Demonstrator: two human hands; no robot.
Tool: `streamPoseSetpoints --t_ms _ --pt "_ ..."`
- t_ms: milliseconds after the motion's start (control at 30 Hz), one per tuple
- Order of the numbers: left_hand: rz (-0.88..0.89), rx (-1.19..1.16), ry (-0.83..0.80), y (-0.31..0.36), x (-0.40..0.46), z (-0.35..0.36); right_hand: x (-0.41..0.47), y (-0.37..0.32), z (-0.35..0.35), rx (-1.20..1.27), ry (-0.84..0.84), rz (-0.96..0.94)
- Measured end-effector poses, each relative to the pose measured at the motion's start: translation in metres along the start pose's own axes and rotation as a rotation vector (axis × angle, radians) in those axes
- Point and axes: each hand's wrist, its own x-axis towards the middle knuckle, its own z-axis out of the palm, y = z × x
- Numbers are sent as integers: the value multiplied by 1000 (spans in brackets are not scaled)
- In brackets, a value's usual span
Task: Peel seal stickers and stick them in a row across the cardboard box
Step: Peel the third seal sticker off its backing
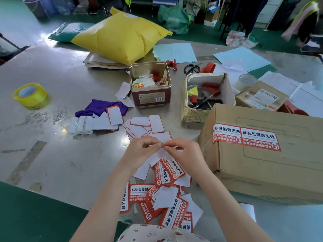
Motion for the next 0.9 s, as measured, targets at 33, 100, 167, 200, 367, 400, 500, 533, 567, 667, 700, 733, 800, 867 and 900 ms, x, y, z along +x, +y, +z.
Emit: streamPoseSetpoints --t_ms 33,100,167,200,367,400,500,533,567,667,700,733,800,867,900 --pt "8 6 0 1 0 0 0 0 0 -4 4 -6" --pt "20 3 4 2 1 0 1 0 -1 -5 10 -17" --pt "25 7 9 2 1 0 1 -1 -2 1 17 -21" --pt "29 16 9 1 2 0 1 -1 -2 3 21 -24" --pt "31 45 10 1 2 1 1 -1 -3 -1 13 -23" --pt "32 48 11 0 3 1 1 -1 -3 0 10 -21" --pt "48 84 16 1 3 1 1 0 -2 13 2 -7" --pt "56 106 16 1 3 1 1 1 -2 17 0 -1" --pt "63 130 13 1 3 1 1 1 -2 21 -3 5" --pt "92 186 -3 0 5 0 1 0 -2 39 -13 33" --pt "97 201 -9 -1 5 0 1 0 -2 40 -17 41" --pt "97 213 -15 -1 6 0 1 0 -2 40 -22 48" --pt "98 232 -31 -3 6 0 1 0 -2 38 -28 57" --pt "104 232 -52 -4 6 -1 1 -1 -2 42 -30 75" --pt "106 214 -64 -4 5 -1 0 -1 -2 55 -33 95"
